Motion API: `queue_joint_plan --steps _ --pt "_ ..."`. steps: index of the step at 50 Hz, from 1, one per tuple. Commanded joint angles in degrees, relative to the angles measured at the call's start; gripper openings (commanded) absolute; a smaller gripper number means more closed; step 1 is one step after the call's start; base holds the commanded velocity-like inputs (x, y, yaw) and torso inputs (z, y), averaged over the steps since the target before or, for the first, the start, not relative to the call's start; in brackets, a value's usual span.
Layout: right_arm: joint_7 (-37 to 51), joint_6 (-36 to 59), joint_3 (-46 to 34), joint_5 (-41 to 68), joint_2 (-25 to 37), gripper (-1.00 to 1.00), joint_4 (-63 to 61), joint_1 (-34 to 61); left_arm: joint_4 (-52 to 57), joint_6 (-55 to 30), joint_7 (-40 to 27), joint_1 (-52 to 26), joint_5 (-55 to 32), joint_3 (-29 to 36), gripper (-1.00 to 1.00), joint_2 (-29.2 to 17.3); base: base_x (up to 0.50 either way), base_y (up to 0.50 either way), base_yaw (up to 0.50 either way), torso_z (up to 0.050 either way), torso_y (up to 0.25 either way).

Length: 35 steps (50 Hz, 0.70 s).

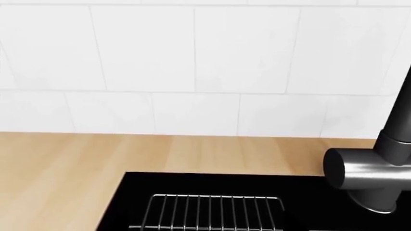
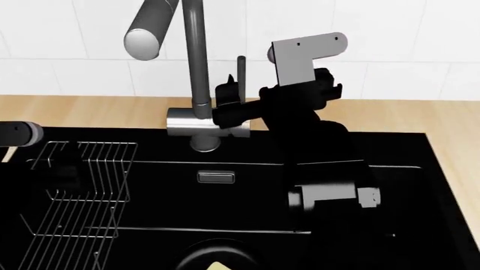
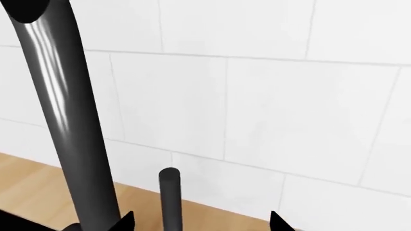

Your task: Pick the pan and sponge and place them into the sink. Then turn on the water.

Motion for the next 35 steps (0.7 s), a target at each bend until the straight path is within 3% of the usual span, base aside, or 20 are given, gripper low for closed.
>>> queue_joint_plan --steps 1,5,24,35 --pt "1.0 0.3 -1.0 1.3 -0.1 1.0 0.1 0.3 -0.1 0.5 -0.1 -0.3 0.8 0.0 1.0 0.3 0.0 0.0 0.0 0.0 0.0" --pt "1.0 0.4 -2.8 3.0 -0.1 1.0 0.1 0.6 1.3 3.6 1.7 1.2 1.5 -0.9 1.0 -0.8 0.0 0.0 0.0 0.0 0.0" --pt "1.1 0.6 -6.0 6.1 -0.1 1.0 0.1 1.3 5.3 2.6 2.9 1.5 2.5 -0.4 1.0 -5.3 0.0 0.0 0.0 0.0 -0.016" --pt "1.2 0.2 -7.3 7.3 -0.1 1.0 0.1 1.8 6.0 0.9 1.3 -0.6 2.7 -0.1 1.0 -4.1 0.0 0.0 0.0 0.002 -0.11"
